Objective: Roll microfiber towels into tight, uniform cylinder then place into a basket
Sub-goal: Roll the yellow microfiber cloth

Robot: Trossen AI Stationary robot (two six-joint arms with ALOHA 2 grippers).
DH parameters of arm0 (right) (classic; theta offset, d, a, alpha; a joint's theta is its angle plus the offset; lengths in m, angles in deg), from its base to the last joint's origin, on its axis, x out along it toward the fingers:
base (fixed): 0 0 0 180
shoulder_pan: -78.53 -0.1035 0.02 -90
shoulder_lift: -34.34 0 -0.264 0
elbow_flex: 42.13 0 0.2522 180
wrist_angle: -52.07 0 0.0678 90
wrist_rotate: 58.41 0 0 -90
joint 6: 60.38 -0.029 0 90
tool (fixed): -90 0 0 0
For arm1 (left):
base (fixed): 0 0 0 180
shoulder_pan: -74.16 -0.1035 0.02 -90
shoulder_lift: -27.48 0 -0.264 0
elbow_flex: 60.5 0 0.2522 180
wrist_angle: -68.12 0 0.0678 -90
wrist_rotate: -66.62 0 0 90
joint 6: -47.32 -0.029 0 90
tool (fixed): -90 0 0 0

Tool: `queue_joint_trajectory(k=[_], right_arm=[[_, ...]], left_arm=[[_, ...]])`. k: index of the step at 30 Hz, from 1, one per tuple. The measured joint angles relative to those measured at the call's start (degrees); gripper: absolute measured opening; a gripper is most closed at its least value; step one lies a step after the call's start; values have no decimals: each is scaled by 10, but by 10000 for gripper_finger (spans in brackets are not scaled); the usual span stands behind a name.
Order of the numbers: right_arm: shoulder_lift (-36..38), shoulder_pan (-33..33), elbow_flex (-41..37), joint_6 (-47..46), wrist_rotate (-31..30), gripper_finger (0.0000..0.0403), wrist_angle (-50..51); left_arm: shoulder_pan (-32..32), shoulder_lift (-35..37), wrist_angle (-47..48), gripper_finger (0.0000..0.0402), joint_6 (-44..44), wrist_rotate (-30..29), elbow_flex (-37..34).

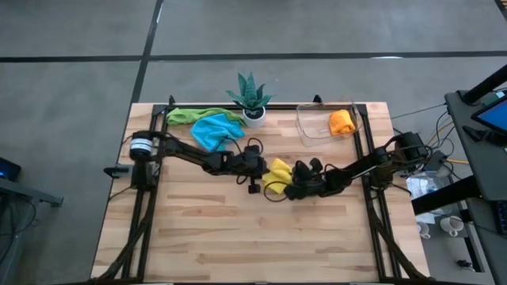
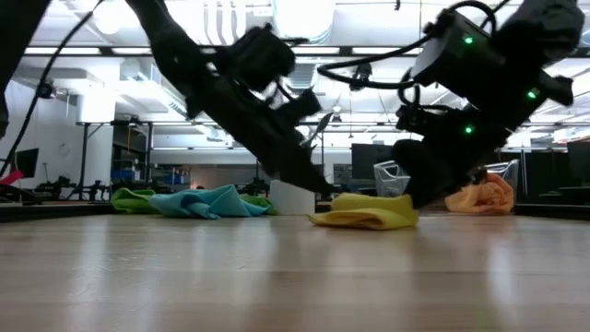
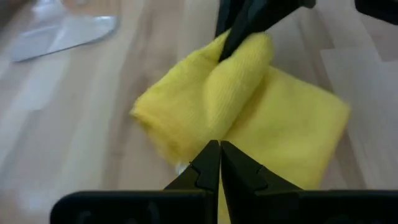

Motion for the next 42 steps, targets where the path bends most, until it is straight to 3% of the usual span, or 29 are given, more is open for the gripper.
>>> queue_joint_trajectory(k=[5,10,15,27,42], right_arm=[[-1,0,42,65,-26,9,83],[-1,-6,56,121,-39,9,85],[-1,-24,67,155,-71,9,86],[-6,-60,73,177,-98,9,82],[-76,-123,120,267,-147,9,78]], left_arm=[[-1,72,-43,0,-1,-42,-79],[-13,129,-170,0,13,-54,-170],[-25,146,-187,0,33,-75,-208],[-35,73,-186,0,95,-77,-155],[-91,81,-159,0,155,-76,-94]])
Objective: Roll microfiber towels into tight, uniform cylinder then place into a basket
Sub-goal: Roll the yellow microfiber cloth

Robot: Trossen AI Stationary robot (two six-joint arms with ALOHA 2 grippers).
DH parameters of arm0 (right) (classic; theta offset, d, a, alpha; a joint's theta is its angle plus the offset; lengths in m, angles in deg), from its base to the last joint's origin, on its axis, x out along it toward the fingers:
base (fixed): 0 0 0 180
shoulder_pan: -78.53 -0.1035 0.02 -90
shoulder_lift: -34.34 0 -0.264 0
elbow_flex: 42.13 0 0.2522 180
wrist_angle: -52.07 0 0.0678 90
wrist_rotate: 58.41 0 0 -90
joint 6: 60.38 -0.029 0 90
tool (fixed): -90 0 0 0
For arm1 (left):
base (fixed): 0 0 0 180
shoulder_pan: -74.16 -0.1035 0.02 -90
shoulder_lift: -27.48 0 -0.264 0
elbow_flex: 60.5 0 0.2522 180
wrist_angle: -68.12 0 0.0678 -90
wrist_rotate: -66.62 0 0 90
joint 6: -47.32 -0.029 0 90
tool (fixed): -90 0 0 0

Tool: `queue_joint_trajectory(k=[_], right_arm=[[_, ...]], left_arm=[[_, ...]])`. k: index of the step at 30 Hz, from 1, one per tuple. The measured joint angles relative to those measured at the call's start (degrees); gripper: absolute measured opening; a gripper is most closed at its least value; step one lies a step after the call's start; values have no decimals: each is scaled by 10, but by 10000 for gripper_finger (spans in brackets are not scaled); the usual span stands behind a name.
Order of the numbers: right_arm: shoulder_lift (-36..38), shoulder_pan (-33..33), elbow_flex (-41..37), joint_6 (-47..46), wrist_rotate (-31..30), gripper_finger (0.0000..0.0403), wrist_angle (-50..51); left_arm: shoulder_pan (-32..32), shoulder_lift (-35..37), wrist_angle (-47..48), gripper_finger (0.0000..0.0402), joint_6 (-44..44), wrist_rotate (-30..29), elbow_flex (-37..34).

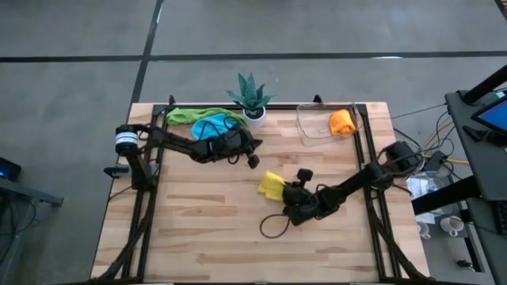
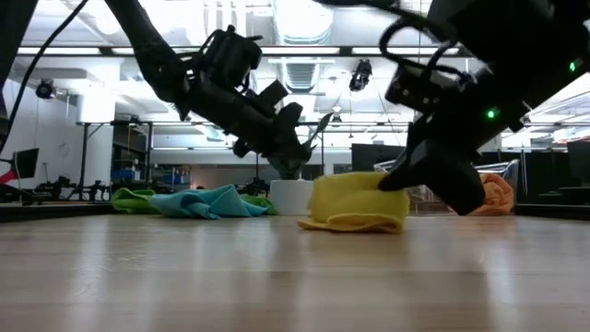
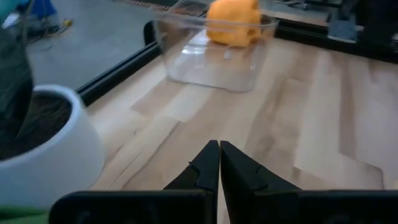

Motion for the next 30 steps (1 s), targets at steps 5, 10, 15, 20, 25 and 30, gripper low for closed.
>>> queue_joint_trajectory(k=[5,10,15,20,25,30], right_arm=[[-24,-8,33,28,-26,8,27],[-68,-8,83,36,-80,8,118],[-121,-8,129,35,-103,8,183],[-162,-24,186,29,-154,8,273],[-158,-36,217,31,-138,8,321],[-147,-39,203,31,-107,8,326]], left_arm=[[-11,0,-1,0,14,5,0],[-14,2,-2,0,39,13,0],[-14,2,-1,0,39,29,-4],[-14,2,-1,0,39,30,-7],[-14,2,-1,0,39,30,-7],[-14,2,-1,0,39,30,-11]])
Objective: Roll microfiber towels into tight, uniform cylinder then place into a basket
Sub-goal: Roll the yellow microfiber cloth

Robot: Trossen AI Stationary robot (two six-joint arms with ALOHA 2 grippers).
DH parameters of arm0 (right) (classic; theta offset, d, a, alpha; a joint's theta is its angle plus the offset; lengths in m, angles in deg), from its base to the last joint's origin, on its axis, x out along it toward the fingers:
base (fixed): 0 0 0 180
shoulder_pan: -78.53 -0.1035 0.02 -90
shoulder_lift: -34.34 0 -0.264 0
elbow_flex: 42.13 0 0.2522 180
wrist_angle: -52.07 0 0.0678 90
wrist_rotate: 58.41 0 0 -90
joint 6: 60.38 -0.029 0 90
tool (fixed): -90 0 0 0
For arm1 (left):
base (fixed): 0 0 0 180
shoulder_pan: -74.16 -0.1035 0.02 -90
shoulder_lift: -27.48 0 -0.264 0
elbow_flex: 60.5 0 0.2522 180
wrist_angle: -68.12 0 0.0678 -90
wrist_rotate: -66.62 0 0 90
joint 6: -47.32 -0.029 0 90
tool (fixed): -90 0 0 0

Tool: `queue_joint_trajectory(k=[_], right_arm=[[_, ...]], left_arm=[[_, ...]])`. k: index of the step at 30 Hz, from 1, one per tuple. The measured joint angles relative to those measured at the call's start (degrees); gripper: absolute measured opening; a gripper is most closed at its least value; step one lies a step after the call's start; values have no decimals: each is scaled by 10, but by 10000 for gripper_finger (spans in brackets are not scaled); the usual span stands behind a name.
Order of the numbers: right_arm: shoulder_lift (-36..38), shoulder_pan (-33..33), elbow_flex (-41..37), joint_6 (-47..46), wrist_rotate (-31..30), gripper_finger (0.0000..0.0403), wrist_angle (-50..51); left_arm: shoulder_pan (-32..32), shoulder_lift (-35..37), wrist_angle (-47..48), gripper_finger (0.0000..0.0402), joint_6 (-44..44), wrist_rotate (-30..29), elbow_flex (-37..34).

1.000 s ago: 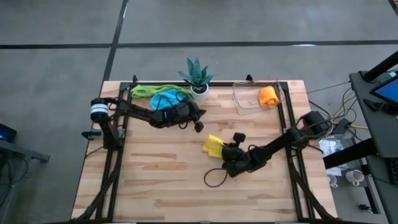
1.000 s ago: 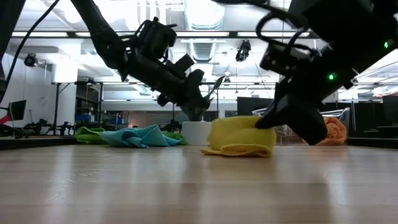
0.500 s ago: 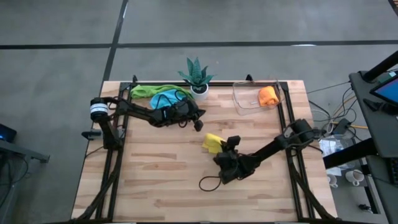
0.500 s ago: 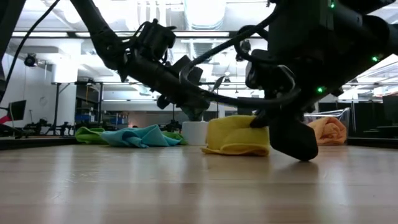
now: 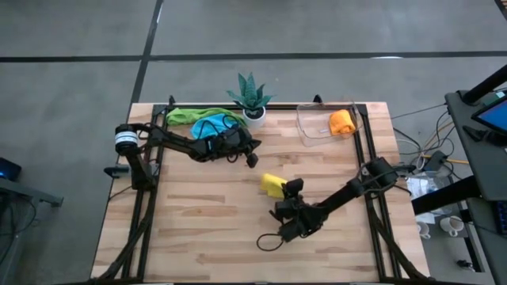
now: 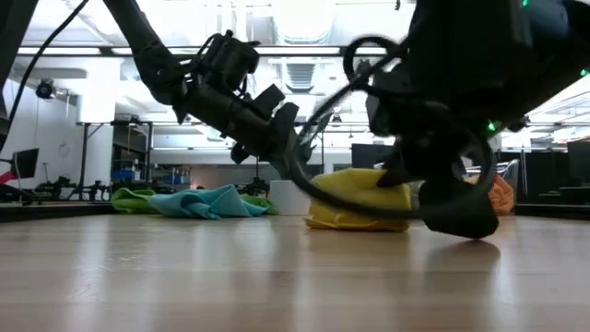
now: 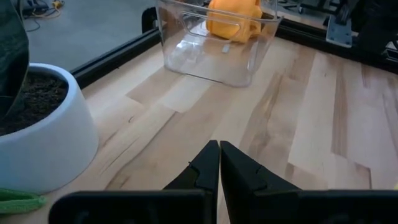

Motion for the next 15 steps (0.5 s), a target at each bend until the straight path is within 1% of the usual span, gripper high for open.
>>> queue_joint_trajectory(k=[5,7,8,12,13,15], right_arm=[[1,-8,-9,17,8,8,-1],[1,-14,-8,37,7,8,-1],[1,-16,-7,51,10,8,-1],[1,-23,-7,73,25,8,-2],[1,-23,-7,73,27,8,-2],[1,-23,-7,74,29,8,-5]], left_arm=[[0,0,1,0,-3,3,-6],[0,0,0,0,-7,22,-6],[0,0,1,0,-11,44,-6],[0,0,1,0,-20,168,1],[0,0,0,0,-20,189,4],[3,0,2,0,-15,205,8]])
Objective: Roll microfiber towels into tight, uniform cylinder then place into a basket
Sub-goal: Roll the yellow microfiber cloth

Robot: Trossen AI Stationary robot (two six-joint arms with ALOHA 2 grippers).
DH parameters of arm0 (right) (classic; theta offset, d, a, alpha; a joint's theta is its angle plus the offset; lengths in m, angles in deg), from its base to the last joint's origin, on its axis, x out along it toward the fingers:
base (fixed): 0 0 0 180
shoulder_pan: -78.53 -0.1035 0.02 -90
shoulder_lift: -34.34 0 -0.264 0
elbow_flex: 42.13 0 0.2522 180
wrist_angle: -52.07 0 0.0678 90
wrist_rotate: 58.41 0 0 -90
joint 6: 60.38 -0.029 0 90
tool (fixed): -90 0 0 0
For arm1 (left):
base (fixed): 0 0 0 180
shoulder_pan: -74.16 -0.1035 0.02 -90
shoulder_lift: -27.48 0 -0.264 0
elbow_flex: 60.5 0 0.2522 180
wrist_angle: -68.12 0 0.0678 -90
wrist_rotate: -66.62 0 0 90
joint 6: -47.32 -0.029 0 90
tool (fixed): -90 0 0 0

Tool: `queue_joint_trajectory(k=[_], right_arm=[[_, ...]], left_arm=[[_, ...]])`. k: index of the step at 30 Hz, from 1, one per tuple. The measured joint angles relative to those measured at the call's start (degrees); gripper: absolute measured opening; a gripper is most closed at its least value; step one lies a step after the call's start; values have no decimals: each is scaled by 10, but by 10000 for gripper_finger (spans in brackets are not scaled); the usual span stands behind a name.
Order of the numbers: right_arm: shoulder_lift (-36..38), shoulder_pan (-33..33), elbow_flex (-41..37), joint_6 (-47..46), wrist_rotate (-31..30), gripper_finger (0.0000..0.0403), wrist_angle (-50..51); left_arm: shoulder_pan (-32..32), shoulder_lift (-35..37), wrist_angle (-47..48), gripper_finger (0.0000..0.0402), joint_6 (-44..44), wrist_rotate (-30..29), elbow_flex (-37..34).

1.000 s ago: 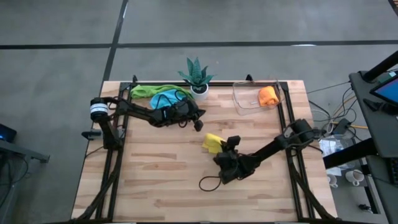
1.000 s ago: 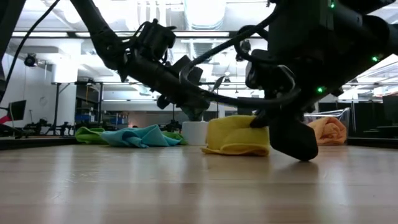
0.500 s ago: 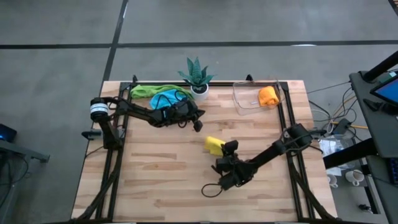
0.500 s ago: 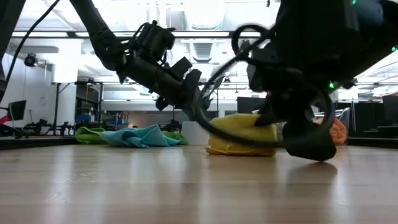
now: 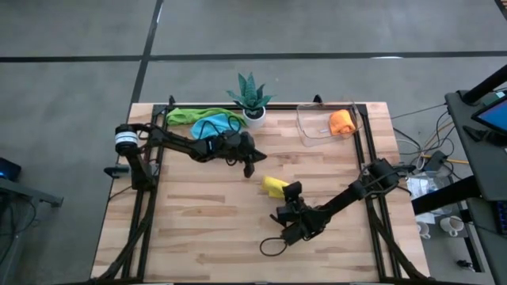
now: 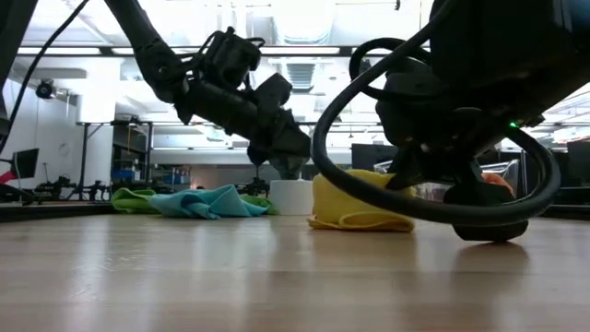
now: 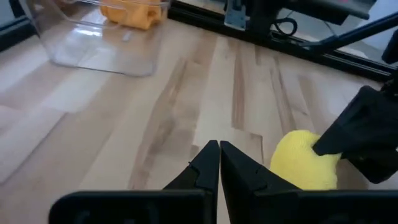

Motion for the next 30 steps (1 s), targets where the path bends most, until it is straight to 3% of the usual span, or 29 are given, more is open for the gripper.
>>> queue_joint_trajectory(k=[4,14,30], right_arm=[[0,0,0,2,1,8,-2],[0,0,1,8,2,8,-6],[0,0,-1,6,6,8,-8]], left_arm=[[11,-15,8,0,11,1,6],[34,-139,2,0,31,4,70],[101,-94,33,0,30,-5,64]])
